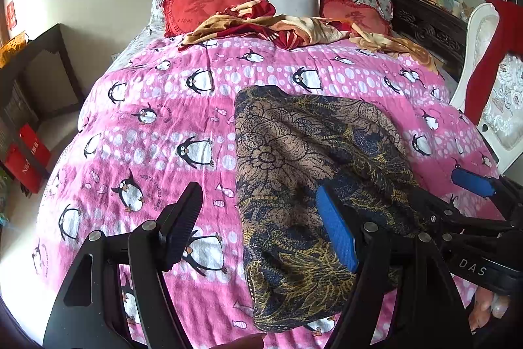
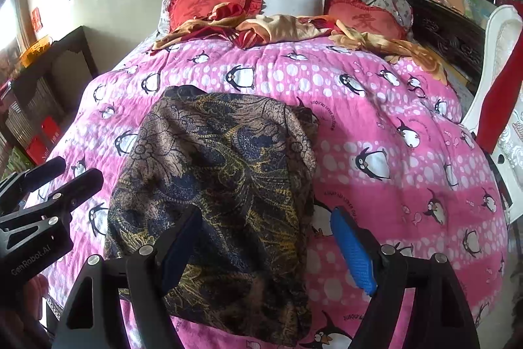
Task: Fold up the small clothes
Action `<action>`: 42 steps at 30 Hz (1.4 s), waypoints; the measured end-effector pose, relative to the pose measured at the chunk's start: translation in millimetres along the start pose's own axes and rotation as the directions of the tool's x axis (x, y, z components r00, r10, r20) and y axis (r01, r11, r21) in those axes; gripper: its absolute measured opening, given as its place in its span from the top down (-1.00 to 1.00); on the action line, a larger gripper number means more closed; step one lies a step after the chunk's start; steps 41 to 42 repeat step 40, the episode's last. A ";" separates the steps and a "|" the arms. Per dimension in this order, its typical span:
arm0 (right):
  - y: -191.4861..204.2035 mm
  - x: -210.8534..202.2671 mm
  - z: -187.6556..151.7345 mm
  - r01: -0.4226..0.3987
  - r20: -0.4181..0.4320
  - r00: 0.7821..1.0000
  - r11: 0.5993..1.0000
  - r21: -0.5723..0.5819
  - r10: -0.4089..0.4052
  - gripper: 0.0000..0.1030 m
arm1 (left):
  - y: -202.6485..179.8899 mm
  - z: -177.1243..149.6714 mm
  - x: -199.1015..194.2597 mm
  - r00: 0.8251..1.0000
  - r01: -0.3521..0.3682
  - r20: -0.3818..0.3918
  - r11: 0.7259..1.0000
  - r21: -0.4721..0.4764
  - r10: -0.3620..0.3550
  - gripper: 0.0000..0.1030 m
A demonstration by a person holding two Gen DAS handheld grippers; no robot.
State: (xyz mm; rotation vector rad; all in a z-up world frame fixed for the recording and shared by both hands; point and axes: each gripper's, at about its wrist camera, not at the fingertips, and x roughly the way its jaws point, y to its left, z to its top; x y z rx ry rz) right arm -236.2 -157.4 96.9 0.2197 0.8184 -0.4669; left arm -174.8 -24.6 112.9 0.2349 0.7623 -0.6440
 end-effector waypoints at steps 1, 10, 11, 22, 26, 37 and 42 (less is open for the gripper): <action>0.7 0.5 -0.4 0.000 -0.002 1.000 1.000 -0.003 0.000 -0.53 | 0.2 0.0 1.0 1.000 0.001 -0.004 1.000 -0.001 -0.001 -0.41; 1.9 4.6 0.3 -0.002 -0.014 1.000 1.000 -0.011 0.002 -0.53 | 1.0 0.1 4.8 1.000 0.002 -0.015 1.000 -0.002 -0.002 -0.41; 2.2 5.5 0.6 -0.002 -0.016 1.000 1.000 -0.011 0.001 -0.53 | 1.2 0.1 5.0 1.000 0.003 -0.015 1.000 -0.002 -0.003 -0.41; 2.2 19.3 -0.3 -0.002 -0.045 0.999 1.000 -0.006 0.002 -0.53 | 3.6 -1.3 15.7 0.999 0.001 -0.037 1.000 -0.005 -0.001 -0.41; 2.0 22.3 0.7 -0.003 -0.048 0.999 1.000 -0.003 0.003 -0.53 | 4.3 -1.3 18.6 0.999 0.004 -0.045 1.000 -0.011 -0.005 -0.41; 6.4 28.8 0.1 -0.006 -0.063 0.998 1.000 -0.013 0.005 -0.53 | 6.1 -3.5 23.3 0.999 0.005 -0.047 1.000 -0.009 -0.005 -0.41; 4.4 31.6 0.4 -0.010 -0.064 0.998 1.000 -0.011 0.009 -0.53 | 8.4 -3.0 25.4 0.999 0.005 -0.049 1.000 -0.006 -0.005 -0.41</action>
